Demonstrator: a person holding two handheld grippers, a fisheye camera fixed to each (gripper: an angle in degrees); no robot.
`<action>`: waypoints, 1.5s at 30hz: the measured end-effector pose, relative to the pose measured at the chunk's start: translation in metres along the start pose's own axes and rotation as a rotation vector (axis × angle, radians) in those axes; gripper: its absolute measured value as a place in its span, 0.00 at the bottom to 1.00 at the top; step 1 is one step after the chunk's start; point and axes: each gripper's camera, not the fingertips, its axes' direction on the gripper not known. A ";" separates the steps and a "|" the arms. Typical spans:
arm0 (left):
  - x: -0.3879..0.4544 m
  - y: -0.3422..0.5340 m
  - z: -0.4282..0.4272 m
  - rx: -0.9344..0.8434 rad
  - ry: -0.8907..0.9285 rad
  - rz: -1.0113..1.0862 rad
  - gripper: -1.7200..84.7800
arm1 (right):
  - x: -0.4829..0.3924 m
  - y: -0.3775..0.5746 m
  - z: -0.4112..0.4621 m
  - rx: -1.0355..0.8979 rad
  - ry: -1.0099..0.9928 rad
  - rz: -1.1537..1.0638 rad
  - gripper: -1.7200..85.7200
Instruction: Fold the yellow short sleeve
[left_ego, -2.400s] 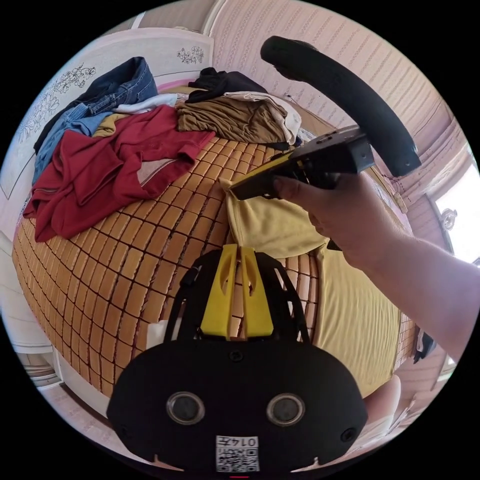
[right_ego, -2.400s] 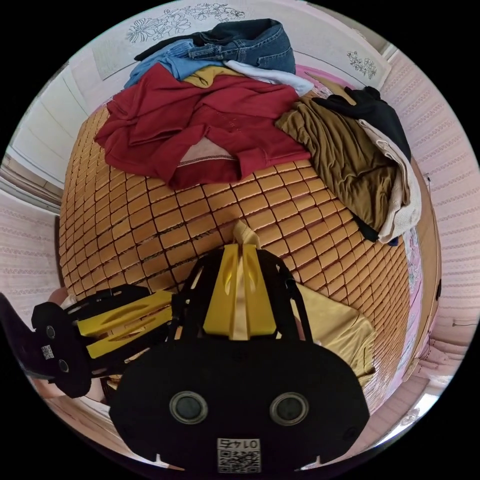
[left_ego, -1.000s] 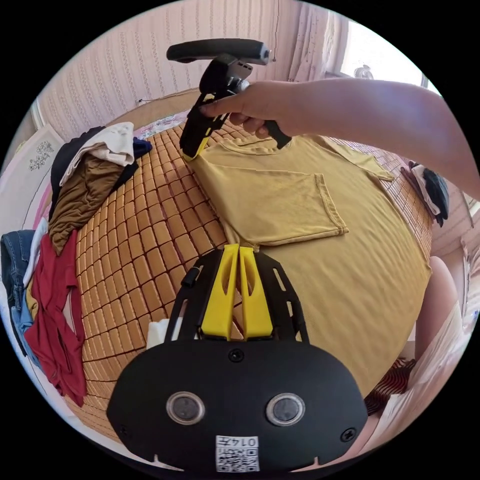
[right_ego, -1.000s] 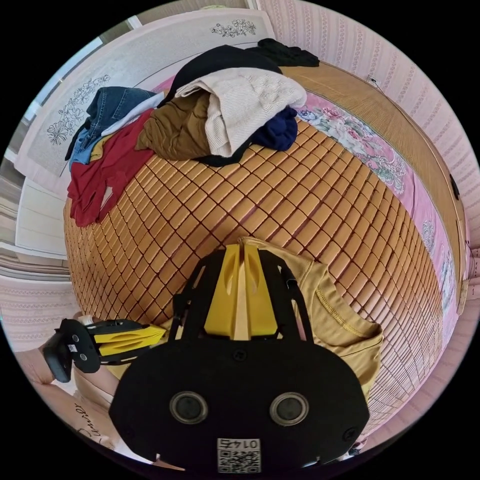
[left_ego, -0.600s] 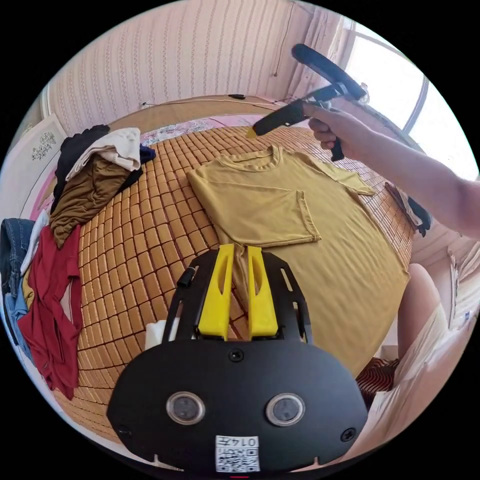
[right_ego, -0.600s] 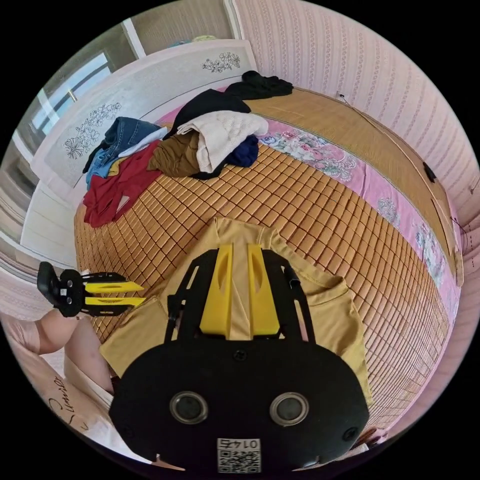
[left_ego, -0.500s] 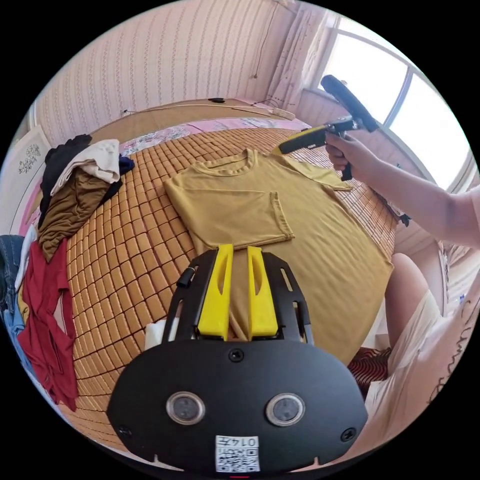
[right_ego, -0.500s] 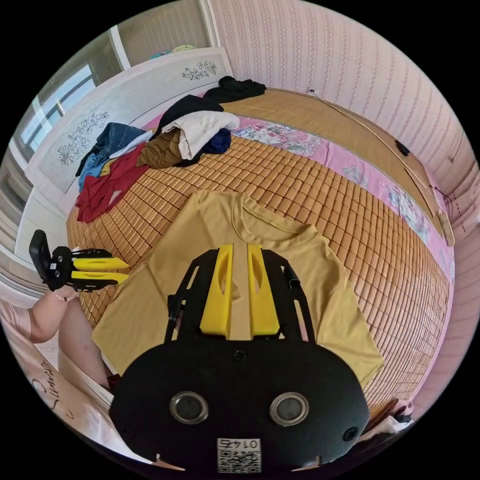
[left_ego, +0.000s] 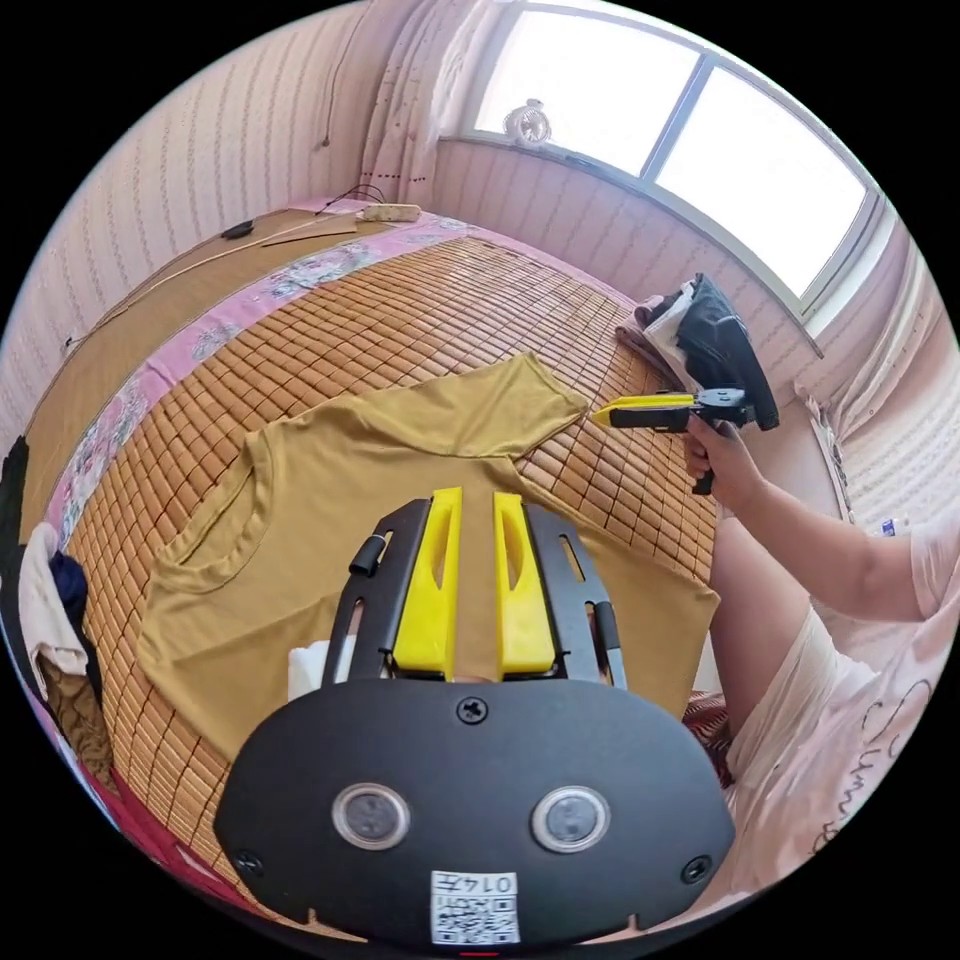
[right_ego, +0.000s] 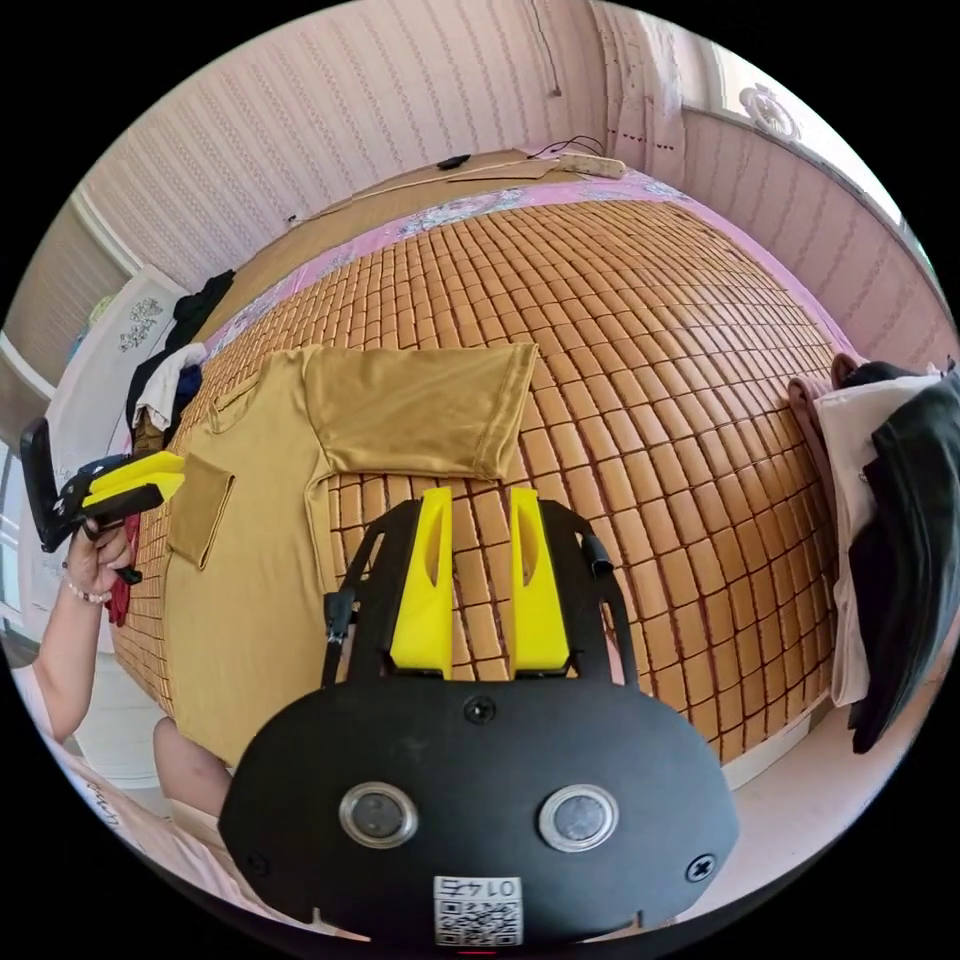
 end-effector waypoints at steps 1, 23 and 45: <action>0.006 -0.023 0.012 -0.022 -0.005 0.026 0.08 | 0.011 0.000 -0.003 0.021 -0.035 0.024 0.12; 0.035 -0.252 0.168 -0.212 -0.023 -0.100 0.02 | 0.093 0.019 -0.047 0.067 -0.289 0.032 0.02; -0.065 0.097 -0.049 0.024 0.002 -0.539 0.01 | -0.124 0.070 -0.063 -0.152 -0.417 -0.660 0.03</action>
